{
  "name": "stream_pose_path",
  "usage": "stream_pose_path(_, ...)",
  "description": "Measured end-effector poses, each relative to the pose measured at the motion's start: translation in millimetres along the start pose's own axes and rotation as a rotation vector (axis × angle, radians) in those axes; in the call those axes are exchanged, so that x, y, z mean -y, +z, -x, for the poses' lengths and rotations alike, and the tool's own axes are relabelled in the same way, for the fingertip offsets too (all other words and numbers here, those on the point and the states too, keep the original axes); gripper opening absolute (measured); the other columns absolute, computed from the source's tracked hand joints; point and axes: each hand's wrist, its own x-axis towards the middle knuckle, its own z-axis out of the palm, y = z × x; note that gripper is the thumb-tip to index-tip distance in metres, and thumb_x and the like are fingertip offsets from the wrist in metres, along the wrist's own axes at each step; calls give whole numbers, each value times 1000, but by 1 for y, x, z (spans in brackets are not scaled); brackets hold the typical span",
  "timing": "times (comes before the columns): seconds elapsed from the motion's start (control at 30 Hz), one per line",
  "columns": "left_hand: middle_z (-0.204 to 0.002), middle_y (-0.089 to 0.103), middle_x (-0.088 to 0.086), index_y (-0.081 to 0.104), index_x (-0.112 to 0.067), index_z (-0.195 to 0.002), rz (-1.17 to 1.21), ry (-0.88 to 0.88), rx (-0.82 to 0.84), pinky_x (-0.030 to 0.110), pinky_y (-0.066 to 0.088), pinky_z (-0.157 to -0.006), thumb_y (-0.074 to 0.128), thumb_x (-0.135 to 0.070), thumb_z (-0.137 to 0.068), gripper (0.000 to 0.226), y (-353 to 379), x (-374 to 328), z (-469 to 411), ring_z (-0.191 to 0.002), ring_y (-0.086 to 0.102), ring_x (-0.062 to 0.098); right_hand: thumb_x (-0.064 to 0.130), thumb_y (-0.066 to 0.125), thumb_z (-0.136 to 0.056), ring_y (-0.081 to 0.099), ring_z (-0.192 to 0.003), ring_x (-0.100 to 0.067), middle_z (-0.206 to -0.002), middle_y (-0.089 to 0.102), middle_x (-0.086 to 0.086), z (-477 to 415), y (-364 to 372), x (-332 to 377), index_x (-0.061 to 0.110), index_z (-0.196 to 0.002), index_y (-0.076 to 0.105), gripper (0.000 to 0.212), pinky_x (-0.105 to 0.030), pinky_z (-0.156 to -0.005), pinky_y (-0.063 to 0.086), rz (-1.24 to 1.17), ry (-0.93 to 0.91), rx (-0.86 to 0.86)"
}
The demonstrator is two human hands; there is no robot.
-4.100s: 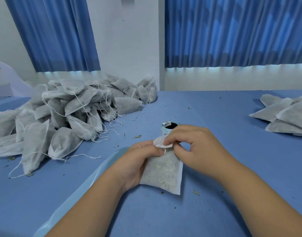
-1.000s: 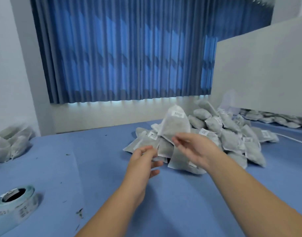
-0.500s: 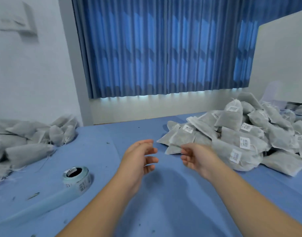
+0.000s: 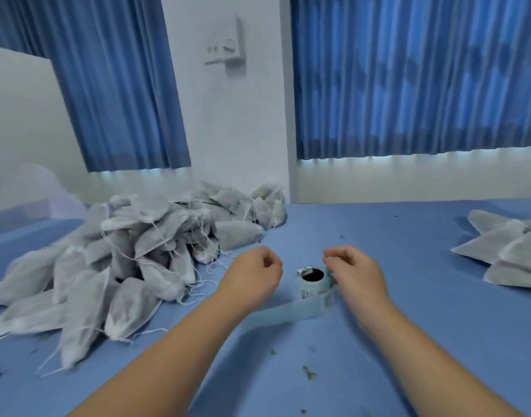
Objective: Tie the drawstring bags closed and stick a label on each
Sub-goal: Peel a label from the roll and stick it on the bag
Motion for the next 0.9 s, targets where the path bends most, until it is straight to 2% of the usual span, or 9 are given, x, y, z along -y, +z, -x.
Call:
stream_pose_path(0.07,-74,63,-9,65,-21,-86,-202,7,1,23,45,-58,52,-14,-88,15,-19,23,-9,-61,56,7,7,58,-89,58,-92,-10,-100,64,6,3,10,-11,20,-95,68,17,-23,-80,41,216,-175,-18)
stream_pose_path(0.13,-90,67,1,67,-14,-90,-354,4,-1,27,50,-69,51,-13,-87,16,-32,42,-22,-76,62,16,11,60,-90,54,-95,-7,-106,61,7,2,15,-20,17,-103,68,17,-21,-83,38,360,-291,13)
stream_pose_path(0.23,-122,54,4,62,-14,-110,-680,0,41,33,47,-81,47,-20,-92,24,-41,64,-46,-106,57,23,18,59,-92,52,-97,5,-108,57,18,4,14,-27,23,-110,65,20,-16,-85,38,359,-314,58)
stream_pose_path(0.3,-129,45,4,56,-15,-122,-900,11,91,34,42,-78,44,-21,-94,32,-41,72,-64,-113,53,25,24,58,-92,47,-101,15,-106,53,28,4,13,-31,31,-108,62,18,-7,-81,34,393,-347,102)
stream_pose_path(0.37,-131,42,7,53,-14,-126,-1008,36,117,36,43,-79,44,-20,-93,35,-38,75,-83,-114,51,27,27,58,-91,47,-103,9,-107,50,31,3,14,-34,38,-103,58,16,-5,-81,31,464,-370,146)
stream_pose_path(0.53,-131,40,10,48,-13,-130,-1022,77,80,41,45,-84,47,-23,-93,38,-30,79,-142,-116,49,31,34,58,-90,49,-106,2,-110,50,27,-8,19,-40,34,-108,61,18,-15,-88,33,506,-363,117)
stream_pose_path(0.7,-141,39,11,39,-15,-140,-983,134,17,42,45,-88,57,-39,-90,59,-15,88,-190,-119,52,35,47,52,-84,47,-102,13,-106,48,29,-8,23,-46,45,-89,53,6,-1,-81,33,452,-302,135)
stream_pose_path(0.8,-148,35,10,28,-15,-146,-944,61,44,47,44,-94,55,-42,-93,65,-3,98,-206,-123,50,38,46,53,-85,46,-103,14,-108,45,30,-10,24,-49,45,-89,53,4,0,-81,32,439,-298,141)
stream_pose_path(0.9,-142,45,11,27,-17,-144,-952,-34,50,46,43,-93,53,-40,-93,61,4,107,-213,-124,49,36,48,53,-85,46,-104,14,-109,42,32,-11,24,-51,46,-87,53,3,-2,-81,33,443,-298,152)
